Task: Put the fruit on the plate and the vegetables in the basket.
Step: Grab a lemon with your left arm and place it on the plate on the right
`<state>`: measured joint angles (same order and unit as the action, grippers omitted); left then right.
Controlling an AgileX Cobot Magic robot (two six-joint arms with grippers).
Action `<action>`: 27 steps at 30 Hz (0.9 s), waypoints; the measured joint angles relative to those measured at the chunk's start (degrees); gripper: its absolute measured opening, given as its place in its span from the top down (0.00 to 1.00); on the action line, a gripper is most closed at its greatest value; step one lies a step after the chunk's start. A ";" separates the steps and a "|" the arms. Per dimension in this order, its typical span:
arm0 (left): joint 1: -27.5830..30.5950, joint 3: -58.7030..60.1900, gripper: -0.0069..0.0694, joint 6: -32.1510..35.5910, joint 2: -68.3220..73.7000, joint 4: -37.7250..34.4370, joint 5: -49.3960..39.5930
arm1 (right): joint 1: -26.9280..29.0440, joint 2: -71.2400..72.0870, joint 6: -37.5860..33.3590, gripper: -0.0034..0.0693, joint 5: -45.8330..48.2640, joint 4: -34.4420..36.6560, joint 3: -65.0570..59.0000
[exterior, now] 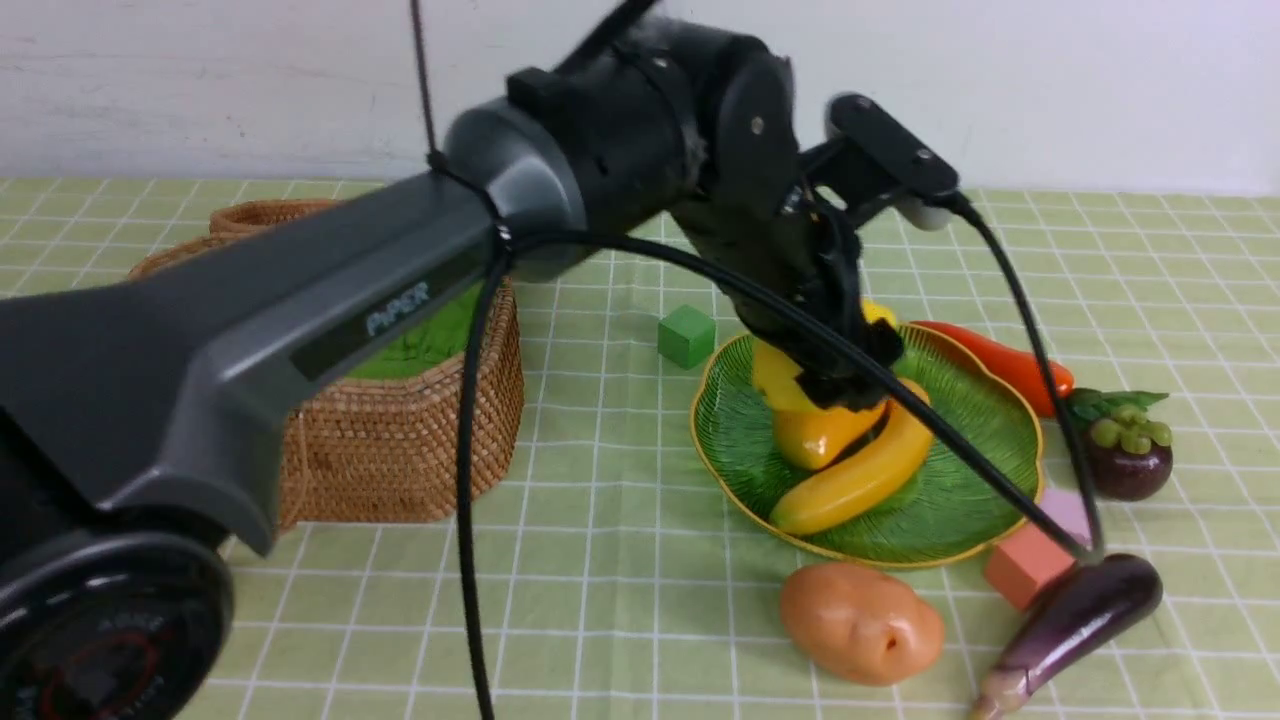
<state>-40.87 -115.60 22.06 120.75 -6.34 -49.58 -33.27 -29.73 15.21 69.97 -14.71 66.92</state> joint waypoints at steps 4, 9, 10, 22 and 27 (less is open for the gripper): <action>-2.62 0.00 0.14 -2.50 2.99 -1.53 6.66 | 0.00 0.00 0.00 0.66 0.00 0.11 0.00; -4.93 0.00 0.14 -2.79 5.10 -4.43 12.45 | 0.00 0.00 0.00 0.66 -0.05 0.18 0.00; -5.30 0.00 0.14 -2.79 5.54 -4.55 13.53 | 0.00 0.00 0.00 0.66 -0.12 0.18 0.00; -5.71 0.00 0.14 -2.81 9.75 -6.75 20.23 | 0.00 0.00 0.00 0.66 -0.07 0.22 0.00; -5.71 0.00 0.12 -2.86 9.75 -6.93 20.42 | 0.00 0.00 0.00 0.66 -0.01 0.36 0.00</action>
<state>-46.58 -115.60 19.19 130.50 -13.27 -29.16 -33.27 -29.73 15.20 69.95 -14.35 66.92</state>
